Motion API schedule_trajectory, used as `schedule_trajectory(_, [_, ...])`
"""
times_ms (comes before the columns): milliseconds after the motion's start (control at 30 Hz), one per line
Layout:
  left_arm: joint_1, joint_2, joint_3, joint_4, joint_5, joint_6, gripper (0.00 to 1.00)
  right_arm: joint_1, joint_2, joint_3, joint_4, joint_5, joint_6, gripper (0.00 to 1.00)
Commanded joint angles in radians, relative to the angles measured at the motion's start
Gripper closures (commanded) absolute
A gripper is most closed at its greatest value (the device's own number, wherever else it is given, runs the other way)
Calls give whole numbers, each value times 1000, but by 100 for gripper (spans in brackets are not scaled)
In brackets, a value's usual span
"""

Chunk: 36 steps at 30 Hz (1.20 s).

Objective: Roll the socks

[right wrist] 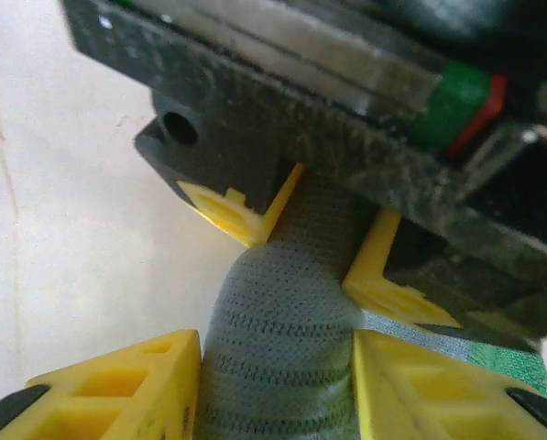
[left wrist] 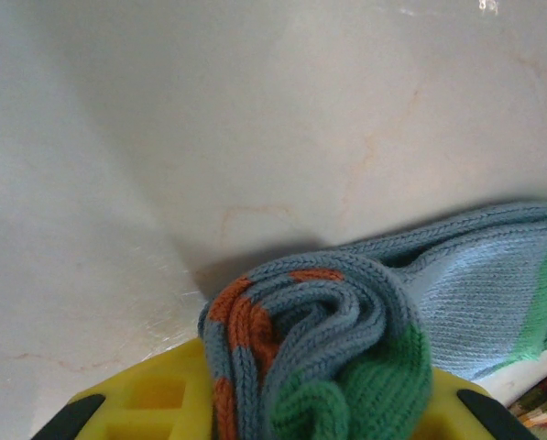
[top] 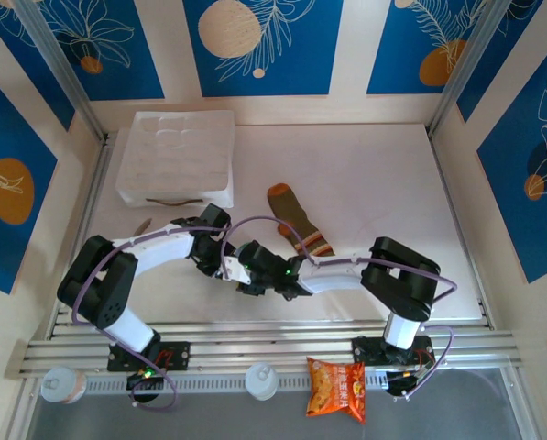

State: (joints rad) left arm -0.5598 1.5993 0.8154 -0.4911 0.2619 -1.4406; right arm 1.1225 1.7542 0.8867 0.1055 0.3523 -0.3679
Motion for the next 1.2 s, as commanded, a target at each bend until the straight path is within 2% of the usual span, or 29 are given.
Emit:
schedule_trajectory(0, [-29,77,-80,-195,-33,3,90,10,54,12,-42,23,10,57])
schedule_trajectory(100, [-28,59,-79,-199,-25,-4,90,6,105,16,-93,31,57,65])
schedule_trajectory(133, [-28,45,-80,-199,-21,-9,88,3,118,19,-116,29,83,73])
schedule_trajectory(200, [-25,7,-84,-200,-15,-21,79,-8,134,9,-150,28,143,89])
schedule_trajectory(300, [-13,-83,-97,-214,-11,-52,62,-35,148,-19,-181,-48,218,98])
schedule_trajectory(433, [13,-224,-117,-247,-22,-85,37,-78,175,-59,-185,-231,277,100])
schedule_trajectory(533, [45,-322,-125,-284,-35,-92,22,-100,193,-71,-184,-327,299,100])
schedule_trajectory(700, [107,-470,-133,-342,-78,-80,7,-130,226,-65,-191,-400,335,100])
schedule_trajectory(867, [139,-559,-128,-350,-121,-31,7,-158,253,-59,-191,-457,368,100])
schedule_trajectory(1167, [136,-548,-166,-162,-35,22,19,-257,321,-40,-196,-606,475,100])
